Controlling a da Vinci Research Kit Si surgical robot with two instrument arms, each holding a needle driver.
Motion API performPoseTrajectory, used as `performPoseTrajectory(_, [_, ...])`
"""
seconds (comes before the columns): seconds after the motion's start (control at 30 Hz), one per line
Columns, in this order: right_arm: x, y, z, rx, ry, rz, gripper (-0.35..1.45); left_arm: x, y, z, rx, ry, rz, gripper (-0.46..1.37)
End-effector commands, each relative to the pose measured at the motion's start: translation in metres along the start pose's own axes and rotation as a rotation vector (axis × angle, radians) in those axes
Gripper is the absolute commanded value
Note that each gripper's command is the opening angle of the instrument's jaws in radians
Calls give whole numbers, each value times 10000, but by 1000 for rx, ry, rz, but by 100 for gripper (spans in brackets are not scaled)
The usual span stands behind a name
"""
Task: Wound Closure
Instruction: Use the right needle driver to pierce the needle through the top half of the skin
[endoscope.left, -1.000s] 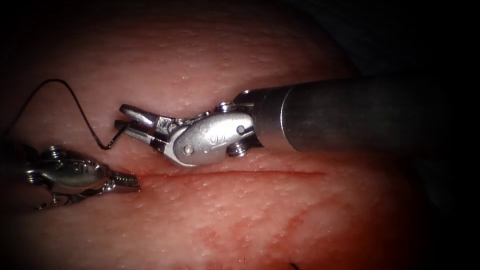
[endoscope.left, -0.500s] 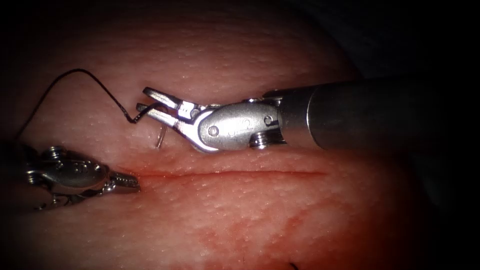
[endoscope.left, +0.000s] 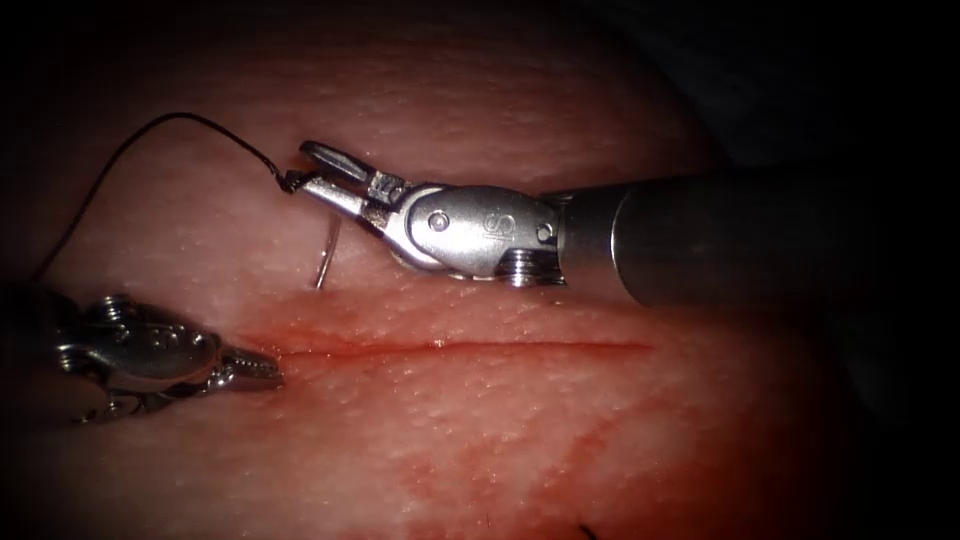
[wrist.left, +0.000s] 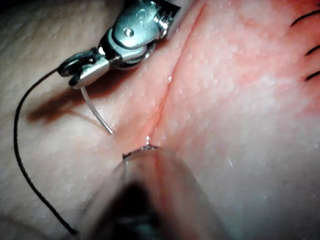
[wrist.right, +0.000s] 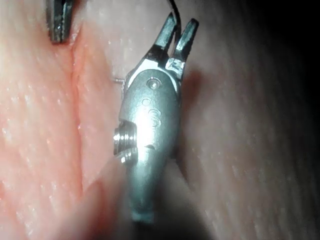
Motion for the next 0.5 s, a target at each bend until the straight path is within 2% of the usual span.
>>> performPoseTrajectory(0.03, [1, -2, 1, -6, -1, 13, -35, 0, 0, -1, -10, -1, 0, -26])
performPoseTrajectory(0.3, [7, 14, 13, -41, 18, 108, -35, 0, 3, 0, -8, -8, -1, -26])
performPoseTrajectory(0.5, [7, 16, 27, -97, 23, 282, -35, -1, 4, 1, -9, -11, 0, -26])
